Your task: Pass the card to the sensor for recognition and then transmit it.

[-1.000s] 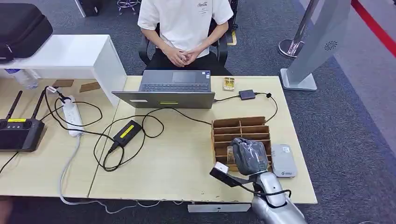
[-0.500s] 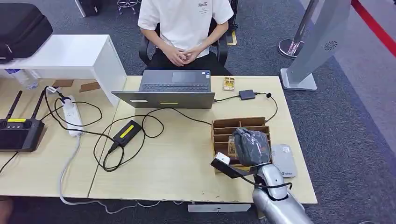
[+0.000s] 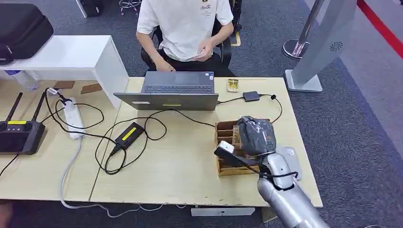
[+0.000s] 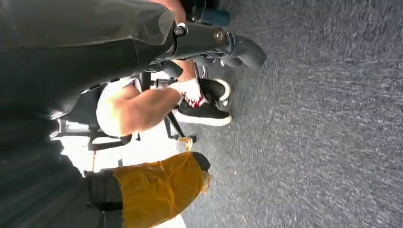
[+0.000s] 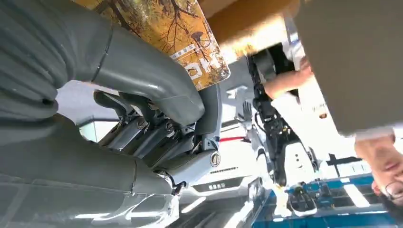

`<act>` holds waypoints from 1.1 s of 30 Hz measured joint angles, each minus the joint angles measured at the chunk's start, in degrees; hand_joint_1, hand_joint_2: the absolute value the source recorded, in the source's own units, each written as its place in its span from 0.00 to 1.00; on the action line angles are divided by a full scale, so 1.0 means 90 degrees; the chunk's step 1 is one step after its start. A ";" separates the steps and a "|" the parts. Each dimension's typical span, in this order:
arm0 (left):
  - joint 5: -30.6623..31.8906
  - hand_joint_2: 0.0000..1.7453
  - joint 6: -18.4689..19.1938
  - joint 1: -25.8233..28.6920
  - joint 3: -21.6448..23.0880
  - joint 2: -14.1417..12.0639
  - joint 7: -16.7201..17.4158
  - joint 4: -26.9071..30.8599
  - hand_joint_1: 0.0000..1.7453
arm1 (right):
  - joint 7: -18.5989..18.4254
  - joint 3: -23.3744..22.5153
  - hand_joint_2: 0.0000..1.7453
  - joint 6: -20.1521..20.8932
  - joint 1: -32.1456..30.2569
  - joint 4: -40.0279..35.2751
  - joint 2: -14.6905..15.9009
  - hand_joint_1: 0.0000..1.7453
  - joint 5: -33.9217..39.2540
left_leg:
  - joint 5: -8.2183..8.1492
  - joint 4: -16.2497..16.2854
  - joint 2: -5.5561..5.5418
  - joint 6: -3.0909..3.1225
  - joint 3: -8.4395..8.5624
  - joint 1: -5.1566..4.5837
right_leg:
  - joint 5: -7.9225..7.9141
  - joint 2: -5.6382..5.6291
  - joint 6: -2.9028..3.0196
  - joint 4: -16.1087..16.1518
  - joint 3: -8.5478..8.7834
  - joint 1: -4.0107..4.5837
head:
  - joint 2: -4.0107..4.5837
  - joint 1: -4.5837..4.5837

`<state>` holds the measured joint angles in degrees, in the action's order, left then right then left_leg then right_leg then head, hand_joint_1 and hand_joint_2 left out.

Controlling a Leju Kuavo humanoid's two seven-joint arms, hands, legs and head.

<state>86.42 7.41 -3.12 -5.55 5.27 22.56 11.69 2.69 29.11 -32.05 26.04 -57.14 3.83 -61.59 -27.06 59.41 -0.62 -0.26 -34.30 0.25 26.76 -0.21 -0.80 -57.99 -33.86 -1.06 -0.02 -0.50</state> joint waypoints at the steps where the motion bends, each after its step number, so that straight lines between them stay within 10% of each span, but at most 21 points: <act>1: 0.0000 1.00 0.0002 -0.0004 0.0056 -0.0005 -0.0017 0.0000 0.00 | -0.0058 0.0000 1.00 0.0126 0.0218 0.0019 0.0002 1.00 0.0007 | 0.0003 0.0000 0.0001 -0.0002 0.0000 0.0000 | -0.0002 -0.0001 0.0000 0.0000 -0.0002 0.0000 | 0.0000 -0.0002; 14: 0.0000 1.00 -0.0017 -0.0060 0.0763 -0.0075 -0.0173 0.0000 0.00 | -0.0620 0.0027 1.00 0.0574 0.3157 0.1529 -0.0090 1.00 -0.0289 | 0.0013 0.0002 -0.0002 -0.0001 -0.0001 0.0000 | -0.0008 0.0003 0.0001 -0.0005 -0.0001 -0.0001 | 0.0000 0.0000; 26: 0.0000 1.00 0.0022 -0.0122 0.1152 -0.0097 -0.0185 -0.0002 0.00 | -0.1013 0.0172 1.00 0.0312 0.4072 0.3048 -0.0333 1.00 -0.0823 | 0.0013 0.0002 -0.0003 -0.0001 -0.0001 0.0000 | -0.0008 0.0004 0.0001 -0.0004 -0.0001 0.0000 | 0.0000 -0.0002; 27: -0.0007 1.00 0.0044 -0.0122 0.1166 -0.0100 -0.0185 -0.0002 0.00 | -0.1011 0.0182 1.00 0.0302 0.4079 0.3109 -0.0333 0.00 -0.0821 | 0.0013 0.0002 -0.0003 -0.0001 -0.0001 0.0000 | -0.0008 0.0005 0.0001 -0.0004 -0.0001 0.0000 | 0.0000 0.0000; 33: -0.0015 1.00 0.0065 -0.0120 0.1166 -0.0105 -0.0177 -0.0002 0.00 | -0.0928 0.0199 1.00 0.0219 0.4078 0.3327 -0.0333 0.00 -0.0777 | 0.0013 0.0003 -0.0002 -0.0002 0.0001 0.0000 | -0.0008 0.0002 0.0001 -0.0004 -0.0002 0.0000 | 0.0000 -0.0002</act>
<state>86.29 8.00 -4.20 4.94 4.33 20.96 11.67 -5.66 30.91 -30.08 62.74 -27.19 0.83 -68.59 -26.95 59.44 -0.64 -0.27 -34.30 0.24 26.69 -0.19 -0.79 -58.02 -33.88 -1.06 -0.02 -0.52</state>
